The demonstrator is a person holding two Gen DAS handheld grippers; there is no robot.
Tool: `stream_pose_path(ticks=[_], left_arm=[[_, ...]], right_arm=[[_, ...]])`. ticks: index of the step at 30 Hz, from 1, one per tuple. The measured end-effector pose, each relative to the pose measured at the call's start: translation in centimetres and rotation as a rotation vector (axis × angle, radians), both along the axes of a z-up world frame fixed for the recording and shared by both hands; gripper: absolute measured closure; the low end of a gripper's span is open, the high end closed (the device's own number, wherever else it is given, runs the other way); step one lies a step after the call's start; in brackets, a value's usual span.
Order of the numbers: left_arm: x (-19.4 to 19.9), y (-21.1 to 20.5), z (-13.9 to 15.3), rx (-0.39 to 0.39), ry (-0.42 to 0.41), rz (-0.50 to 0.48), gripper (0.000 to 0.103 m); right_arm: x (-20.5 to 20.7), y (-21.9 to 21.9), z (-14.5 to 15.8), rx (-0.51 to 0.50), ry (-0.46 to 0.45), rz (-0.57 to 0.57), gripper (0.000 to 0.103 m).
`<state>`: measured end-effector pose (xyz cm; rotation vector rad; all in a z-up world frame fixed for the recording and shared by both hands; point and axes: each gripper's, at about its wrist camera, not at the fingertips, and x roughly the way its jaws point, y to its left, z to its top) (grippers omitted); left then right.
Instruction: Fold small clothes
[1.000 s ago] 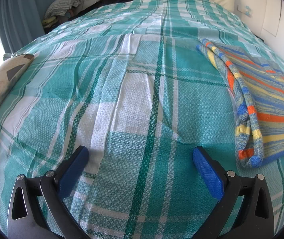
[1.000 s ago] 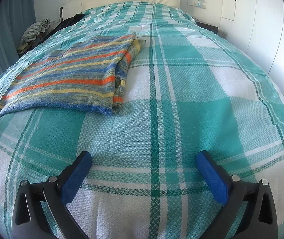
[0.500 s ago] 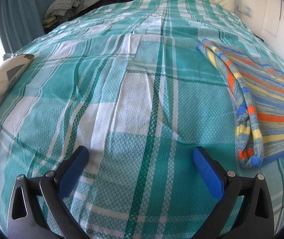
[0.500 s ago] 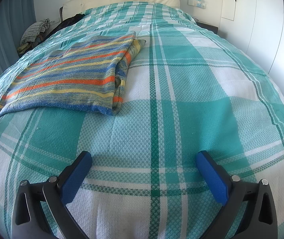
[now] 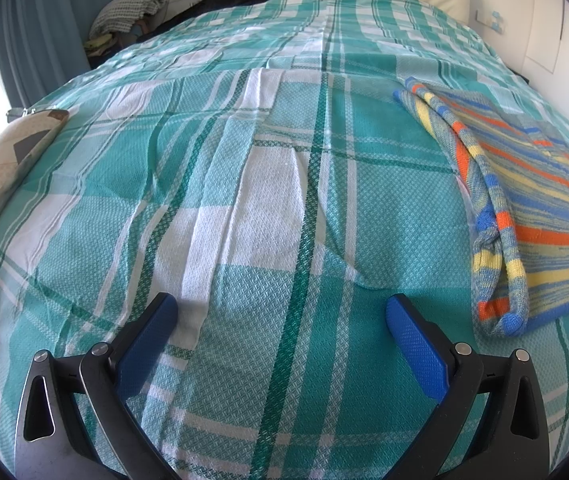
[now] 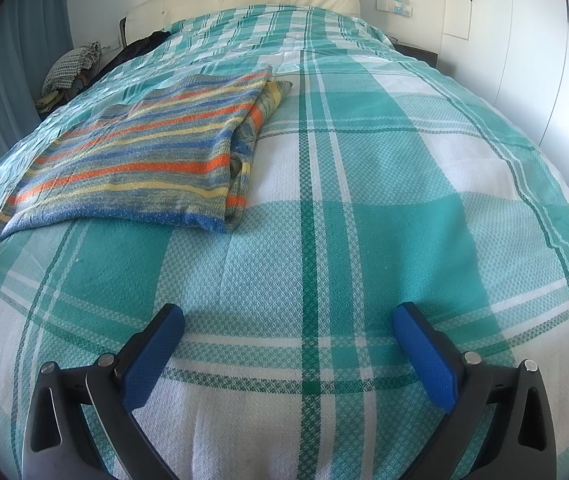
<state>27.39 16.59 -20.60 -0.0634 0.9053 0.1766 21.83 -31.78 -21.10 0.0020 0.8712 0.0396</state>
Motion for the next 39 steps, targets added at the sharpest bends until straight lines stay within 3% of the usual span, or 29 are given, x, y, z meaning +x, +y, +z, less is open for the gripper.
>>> stream_pose_path(ticks=[4,9,19,24,39], left_arm=[[-0.1,0.1,0.0,-0.012,0.012,0.002,0.0],[-1.7,-0.6,1.3,-0.057,0.115,0.021,0.001],[-6.1,-4.4,5.6,-0.061,0.035,0.007,0.001],[-6.6,-5.7,6.4,-0.012,0.026,-0.01,0.001],[-7.7,-9.0,7.3,0.011,0.009,-0.048,0.001]], right_arm=[[0.0,-0.1,0.0,0.001,0.0,0.001,0.0],[0.0,-0.1,0.0,0.012,-0.002,0.001,0.0],[0.0,-0.3,-0.1,0.02,-0.004,0.003,0.0],[0.0,-0.2,-0.1,0.021,-0.005,0.003,0.0],[-0.1,-0.4,0.0,0.035,-0.01,0.005,0.0]])
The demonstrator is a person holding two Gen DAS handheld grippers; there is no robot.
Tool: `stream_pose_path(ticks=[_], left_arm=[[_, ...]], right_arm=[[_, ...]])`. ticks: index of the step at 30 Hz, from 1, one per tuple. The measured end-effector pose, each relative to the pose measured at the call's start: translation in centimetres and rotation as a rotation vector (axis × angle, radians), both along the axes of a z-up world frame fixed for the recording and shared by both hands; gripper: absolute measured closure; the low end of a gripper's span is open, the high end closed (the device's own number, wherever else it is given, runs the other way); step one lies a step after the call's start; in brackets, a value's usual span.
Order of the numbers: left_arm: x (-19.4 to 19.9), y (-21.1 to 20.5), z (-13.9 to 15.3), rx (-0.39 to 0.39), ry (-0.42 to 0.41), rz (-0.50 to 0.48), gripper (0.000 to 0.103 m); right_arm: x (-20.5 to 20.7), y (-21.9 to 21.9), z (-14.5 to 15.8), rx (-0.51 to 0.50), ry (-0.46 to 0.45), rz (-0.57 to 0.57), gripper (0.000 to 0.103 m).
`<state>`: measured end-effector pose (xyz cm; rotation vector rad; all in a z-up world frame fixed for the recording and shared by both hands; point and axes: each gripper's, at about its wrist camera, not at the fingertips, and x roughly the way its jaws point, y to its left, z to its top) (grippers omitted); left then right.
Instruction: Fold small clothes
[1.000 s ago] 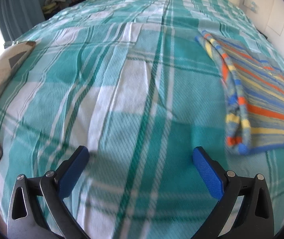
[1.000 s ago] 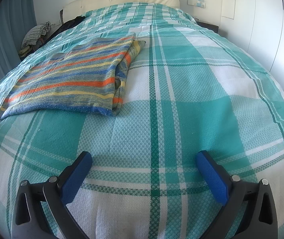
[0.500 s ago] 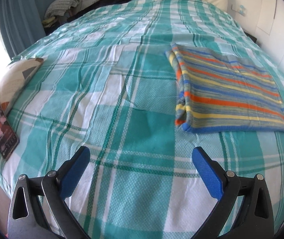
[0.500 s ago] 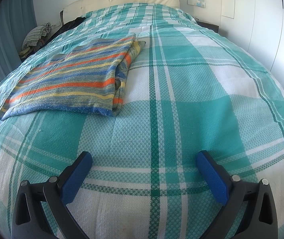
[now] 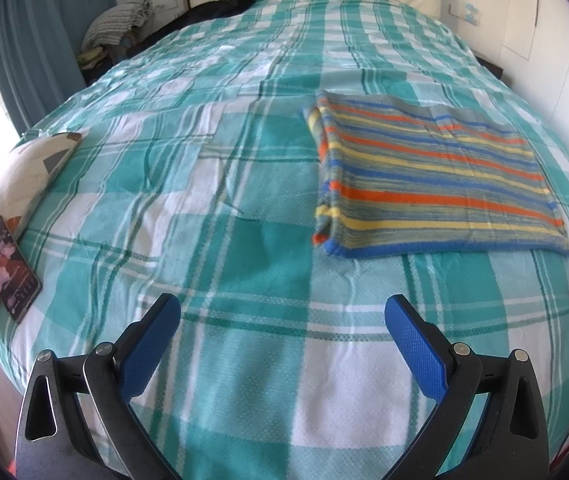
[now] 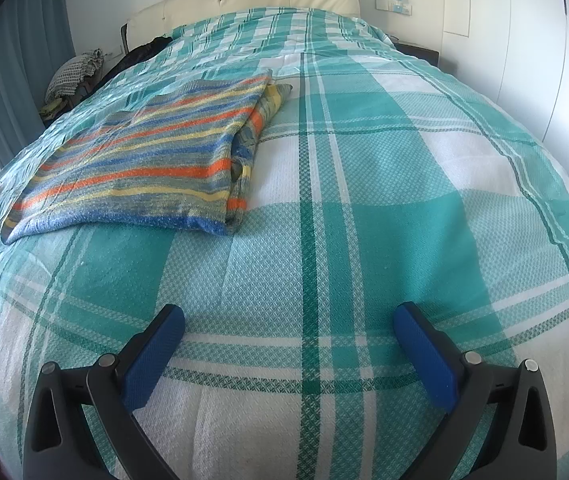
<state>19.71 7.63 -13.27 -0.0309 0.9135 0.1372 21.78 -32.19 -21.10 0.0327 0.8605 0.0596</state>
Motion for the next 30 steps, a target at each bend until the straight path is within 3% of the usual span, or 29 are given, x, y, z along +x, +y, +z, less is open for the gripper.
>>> stream_pose_path(ticks=[6,12,18,22,24,30], left_arm=[[-1.4,-4.1,-0.5,-0.033,-0.033,-0.1,0.001],[-1.5,-9.9,-0.7,0.029,-0.03,-0.265,0.001],[-0.5,-14.4,0.1,0.026,-0.039,-0.389,0.001],[1.1,-17.4,0.9,0.022,-0.061,-0.494,0.001],[2.2,-19.3,1.1,0.027,-0.066,-0.534,0.001],[6.4,-27.6,0.2,0.049,-0.088,-0.704,0.002]], right_arm=[[0.0,-0.1,0.1,0.007,-0.001,0.001,0.0],[0.0,-0.1,0.1,0.007,0.001,0.001,0.0],[0.1,-0.4,1.0,0.019,0.021,-0.001,0.003],[-0.8,-3.3,4.5,0.151,-0.069,-0.108,0.004],[0.3,-4.7,5.7,0.206,-0.071,-0.121,0.004],[7.1,-7.3,7.5,0.312,-0.004,-0.021,0.005]])
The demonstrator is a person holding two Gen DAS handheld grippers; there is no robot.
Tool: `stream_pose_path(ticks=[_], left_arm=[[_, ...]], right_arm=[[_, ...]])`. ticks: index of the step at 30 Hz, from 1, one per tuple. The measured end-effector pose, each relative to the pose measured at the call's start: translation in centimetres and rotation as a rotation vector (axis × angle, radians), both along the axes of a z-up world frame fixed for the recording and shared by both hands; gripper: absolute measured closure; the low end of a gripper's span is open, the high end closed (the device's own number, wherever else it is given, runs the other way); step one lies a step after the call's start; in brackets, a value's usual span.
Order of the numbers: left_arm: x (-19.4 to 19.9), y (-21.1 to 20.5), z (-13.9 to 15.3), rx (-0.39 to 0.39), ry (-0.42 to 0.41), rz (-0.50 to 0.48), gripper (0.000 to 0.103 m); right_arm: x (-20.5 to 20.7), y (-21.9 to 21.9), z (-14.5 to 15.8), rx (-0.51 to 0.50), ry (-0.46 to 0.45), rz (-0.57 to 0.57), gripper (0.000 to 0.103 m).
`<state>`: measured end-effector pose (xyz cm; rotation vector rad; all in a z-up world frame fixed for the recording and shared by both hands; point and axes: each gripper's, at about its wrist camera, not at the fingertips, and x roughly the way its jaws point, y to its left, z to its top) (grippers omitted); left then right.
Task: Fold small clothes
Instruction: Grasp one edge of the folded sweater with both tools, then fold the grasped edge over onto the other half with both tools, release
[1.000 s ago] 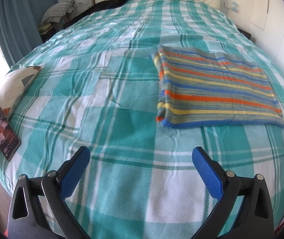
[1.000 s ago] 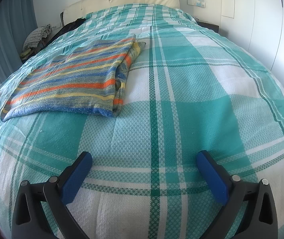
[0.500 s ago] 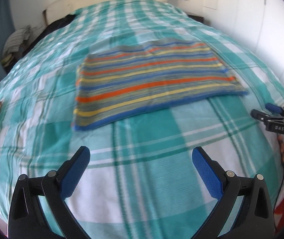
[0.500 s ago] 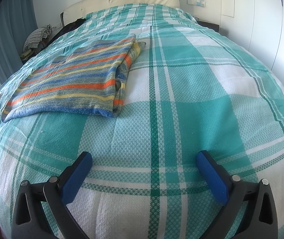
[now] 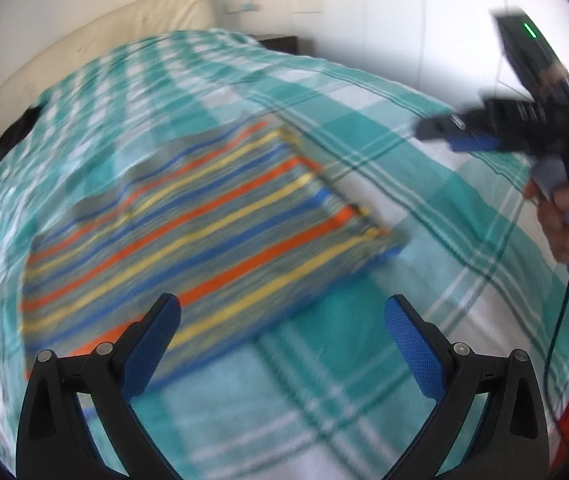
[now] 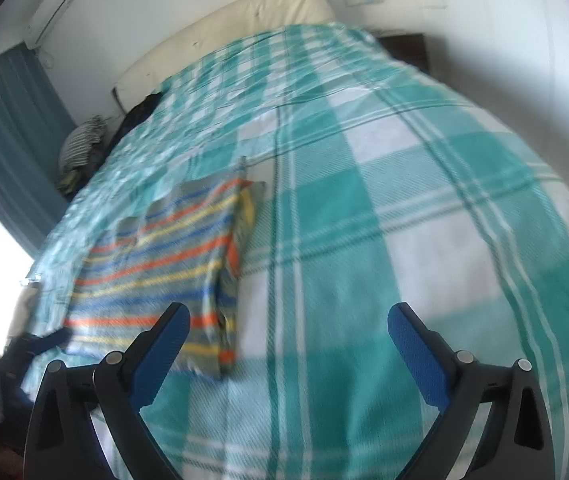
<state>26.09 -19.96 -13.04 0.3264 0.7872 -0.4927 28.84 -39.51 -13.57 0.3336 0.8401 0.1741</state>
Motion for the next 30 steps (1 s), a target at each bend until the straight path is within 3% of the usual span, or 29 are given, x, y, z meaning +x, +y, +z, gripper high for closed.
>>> stream_pose_path(ticks=[3,5,7,9,11,12,13,14,15,16,17,20,23,26,30], left_arm=[[1.5,-3.5,-2.2,0.03,0.015,-0.062,0.002],[2.2,-5.1,-3.9,0.072,0.022,-0.079,0.007],[2.3,-5.9,-4.8,0.094,0.016,-0.084,0.011],[2.1,-5.9,-4.5,0.066,0.0,-0.086,0.018],[2.1,-6.2,-4.2,0.045,-0.006,-0.097,0.035],[2.1,-6.6,-4.2,0.038,-0.012,-0.102,0.06],[2.3,-6.8,-4.2,0.037,-0.015,-0.098,0.092],[2.5,-6.7,-4.1,0.033,-0.015,-0.082,0.097],[2.9,-6.0,-3.8,-0.024,0.004,-0.069,0.098],[3.2,-4.8,-3.2,-0.106,0.027,-0.044,0.098],[3.3,-3.7,-2.7,-0.156,0.035,-0.022,0.098],[2.4,1.4,-0.4,-0.323,0.031,0.058,0.099],[1.2,6.8,1.4,-0.443,0.034,0.158,0.099],[0.0,11.9,2.2,-0.511,0.042,0.259,0.099],[-1.2,18.8,1.6,-0.561,0.067,0.408,0.099]], right_arm=[[4.9,-0.4,-0.4,0.138,0.083,0.105,0.008],[8.7,-0.2,-1.3,0.216,0.153,0.161,0.018],[12.0,0.4,-2.4,0.258,0.217,0.204,0.023],[14.7,1.4,-3.5,0.267,0.263,0.239,0.028],[17.4,2.7,-4.8,0.29,0.303,0.253,0.029],[18.5,3.2,-5.5,0.315,0.319,0.252,0.029],[19.3,3.5,-5.8,0.329,0.321,0.249,0.033],[20.2,4.3,-6.0,0.334,0.318,0.249,0.04],[20.8,4.9,-6.0,0.316,0.315,0.254,0.061],[21.2,5.5,-5.8,0.265,0.314,0.248,0.09],[21.5,6.1,-5.4,0.213,0.309,0.24,0.093],[21.5,7.0,-2.9,0.176,0.266,0.259,0.093],[20.8,10.4,0.9,0.153,0.195,0.333,0.093],[20.6,15.2,3.0,0.161,0.165,0.391,0.093],[21.2,23.9,3.7,0.152,0.142,0.473,0.093]])
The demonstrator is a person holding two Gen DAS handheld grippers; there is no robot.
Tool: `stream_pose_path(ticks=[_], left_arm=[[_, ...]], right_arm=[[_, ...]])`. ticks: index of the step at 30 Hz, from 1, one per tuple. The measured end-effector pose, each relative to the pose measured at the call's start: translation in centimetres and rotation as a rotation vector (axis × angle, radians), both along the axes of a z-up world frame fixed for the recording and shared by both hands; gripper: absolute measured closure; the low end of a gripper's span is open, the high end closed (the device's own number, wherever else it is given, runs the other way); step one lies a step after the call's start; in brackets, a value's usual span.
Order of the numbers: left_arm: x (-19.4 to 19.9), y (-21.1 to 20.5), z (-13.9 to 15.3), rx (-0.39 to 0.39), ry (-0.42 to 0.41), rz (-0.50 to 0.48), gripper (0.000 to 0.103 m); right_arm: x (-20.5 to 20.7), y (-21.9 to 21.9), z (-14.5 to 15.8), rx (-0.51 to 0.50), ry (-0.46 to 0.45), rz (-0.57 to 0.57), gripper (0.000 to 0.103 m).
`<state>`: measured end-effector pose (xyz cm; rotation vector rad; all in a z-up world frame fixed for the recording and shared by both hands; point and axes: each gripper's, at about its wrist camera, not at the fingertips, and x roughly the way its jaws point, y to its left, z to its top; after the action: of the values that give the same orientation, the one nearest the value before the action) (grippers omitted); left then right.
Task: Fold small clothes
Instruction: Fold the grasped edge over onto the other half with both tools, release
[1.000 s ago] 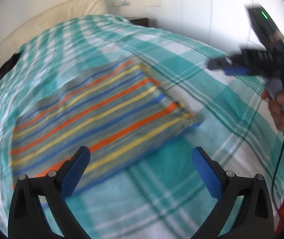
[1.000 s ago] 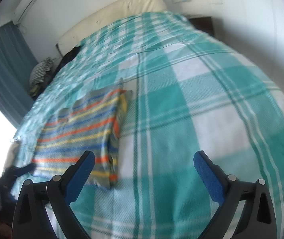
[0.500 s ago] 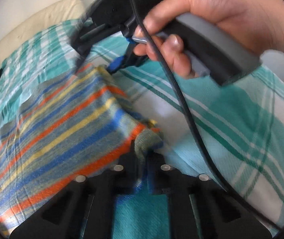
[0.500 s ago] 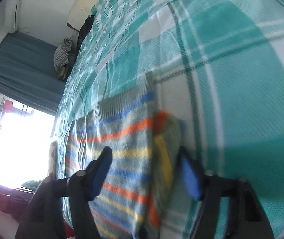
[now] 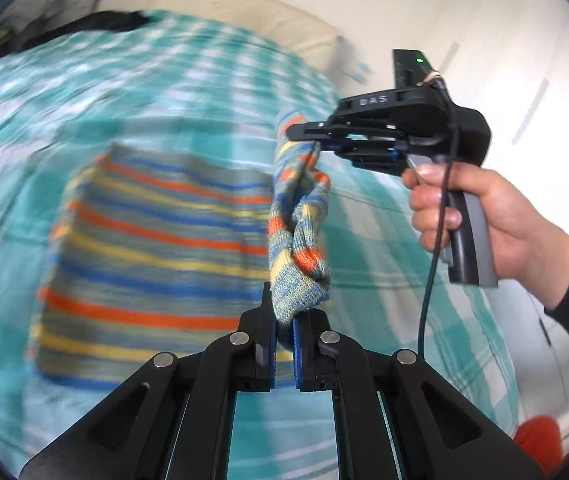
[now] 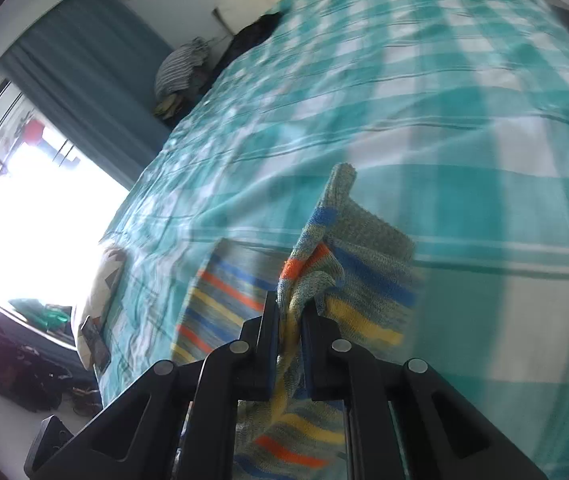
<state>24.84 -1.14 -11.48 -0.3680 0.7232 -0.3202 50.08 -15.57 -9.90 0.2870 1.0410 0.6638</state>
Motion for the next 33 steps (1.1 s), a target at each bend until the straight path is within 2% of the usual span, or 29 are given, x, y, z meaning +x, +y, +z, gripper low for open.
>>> stream_pose_path(ticks=[4,8,9,10,11,12,13,15,18,21,23,24,25,26,27,28,29,30,31,32,33], left_arm=[[-0.9,5.3,-1.6,-0.031,0.061,0.115,0.099],[-0.6,7.8,-3.6,-0.036,0.136,0.175,0.097],[-0.3,8.5,-4.4,-0.042,0.17,0.201,0.093],[-0.2,9.1,-4.8,-0.056,0.195,0.22,0.083],[-0.4,9.9,-5.1,-0.076,0.217,0.244,0.077],[-0.7,10.5,-5.2,-0.094,0.222,0.265,0.067],[-1.0,11.0,-4.9,-0.1,0.214,0.276,0.054],[-1.4,11.6,-4.1,-0.086,0.182,0.282,0.036],[-0.6,11.5,-3.1,-0.067,0.135,0.235,0.029],[1.1,10.4,-2.8,-0.013,0.154,0.193,0.028],[2.7,10.0,-3.9,0.063,0.208,0.212,0.043],[3.6,10.1,-5.0,0.09,0.266,0.229,0.067],[3.4,10.6,-5.8,0.082,0.305,0.241,0.073],[3.7,11.1,-6.4,0.057,0.324,0.25,0.072],[3.6,11.4,-6.6,0.042,0.327,0.255,0.071],[3.2,11.6,-6.5,0.036,0.33,0.257,0.066],[2.7,11.7,-6.1,0.053,0.331,0.266,0.063],[2.0,11.9,-5.4,0.083,0.321,0.282,0.051],[1.1,12.0,-4.6,0.111,0.302,0.295,0.036],[0.2,12.0,-3.9,0.126,0.284,0.298,0.03],[-0.6,12.0,-3.5,0.141,0.269,0.297,0.022]], right_arm=[[0.2,8.2,-1.6,-0.004,0.019,0.062,0.093],[0.1,14.9,-4.3,-0.056,0.03,0.12,0.092],[0.1,16.0,-5.1,-0.057,0.039,0.127,0.086],[0.1,16.8,-5.8,-0.036,0.048,0.134,0.082],[0.0,17.2,-6.2,-0.005,0.057,0.142,0.076],[-0.4,17.6,-6.5,0.035,0.062,0.147,0.067],[-0.6,17.4,-6.3,0.056,0.057,0.146,0.066],[-1.8,16.4,-5.4,0.111,0.023,0.145,0.066],[-3.6,13.6,-3.7,0.087,-0.039,0.131,0.066],[-7.0,10.7,-2.3,-0.051,-0.147,0.163,0.066],[-10.4,9.2,-2.2,-0.102,-0.204,0.223,0.066],[-12.1,8.8,-2.6,-0.095,-0.205,0.255,0.066],[-13.3,8.5,-3.4,-0.084,-0.191,0.278,0.066],[-14.5,8.4,-4.7,-0.082,-0.162,0.299,0.066],[-15.6,8.6,-7.1,-0.136,-0.104,0.315,0.066],[-16.3,8.8,-8.9,-0.204,-0.071,0.315,0.069],[-17.1,8.9,-10.0,-0.243,-0.078,0.307,0.069],[-18.1,8.6,-9.6,-0.239,-0.135,0.281,0.069],[-18.8,8.3,-8.9,-0.238,-0.165,0.246,0.065],[-19.4,8.0,-8.1,-0.226,-0.167,0.21,0.061],[-20.1,7.6,-7.4,-0.2,-0.169,0.178,0.052]])
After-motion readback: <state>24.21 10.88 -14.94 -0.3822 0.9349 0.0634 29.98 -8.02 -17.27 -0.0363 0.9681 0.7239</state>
